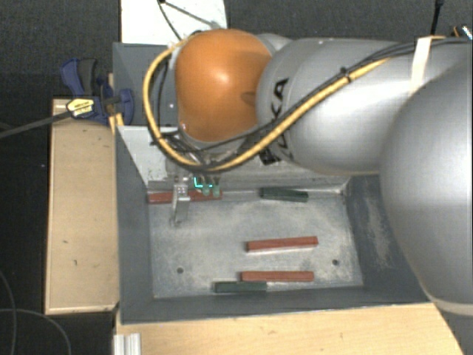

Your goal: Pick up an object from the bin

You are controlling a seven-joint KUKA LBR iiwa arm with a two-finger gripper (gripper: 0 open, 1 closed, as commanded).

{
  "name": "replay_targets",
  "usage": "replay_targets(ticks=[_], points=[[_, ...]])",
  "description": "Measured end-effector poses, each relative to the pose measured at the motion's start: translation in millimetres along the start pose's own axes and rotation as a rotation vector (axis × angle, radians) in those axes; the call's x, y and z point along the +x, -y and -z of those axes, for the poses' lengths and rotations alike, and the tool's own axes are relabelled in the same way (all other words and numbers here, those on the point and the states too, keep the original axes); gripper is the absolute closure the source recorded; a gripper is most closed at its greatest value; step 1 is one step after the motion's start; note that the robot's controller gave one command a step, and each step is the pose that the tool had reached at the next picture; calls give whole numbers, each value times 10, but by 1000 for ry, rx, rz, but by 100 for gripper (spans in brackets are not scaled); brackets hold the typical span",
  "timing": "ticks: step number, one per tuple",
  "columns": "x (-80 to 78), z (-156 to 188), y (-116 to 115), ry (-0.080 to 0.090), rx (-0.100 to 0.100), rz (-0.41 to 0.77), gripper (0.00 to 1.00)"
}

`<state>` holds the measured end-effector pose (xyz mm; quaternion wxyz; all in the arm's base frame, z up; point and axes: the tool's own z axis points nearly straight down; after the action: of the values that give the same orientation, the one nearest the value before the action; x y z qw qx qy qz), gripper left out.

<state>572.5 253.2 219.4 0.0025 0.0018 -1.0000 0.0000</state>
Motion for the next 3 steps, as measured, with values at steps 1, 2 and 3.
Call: replay_targets(ticks=[1, 2, 3], points=[[-116, -890, 27, 0, 1, -139, 0], [-9, -132, 284, 14, -3, 55, 0], [-157, -251, 522, 11, -2, -194, 0]])
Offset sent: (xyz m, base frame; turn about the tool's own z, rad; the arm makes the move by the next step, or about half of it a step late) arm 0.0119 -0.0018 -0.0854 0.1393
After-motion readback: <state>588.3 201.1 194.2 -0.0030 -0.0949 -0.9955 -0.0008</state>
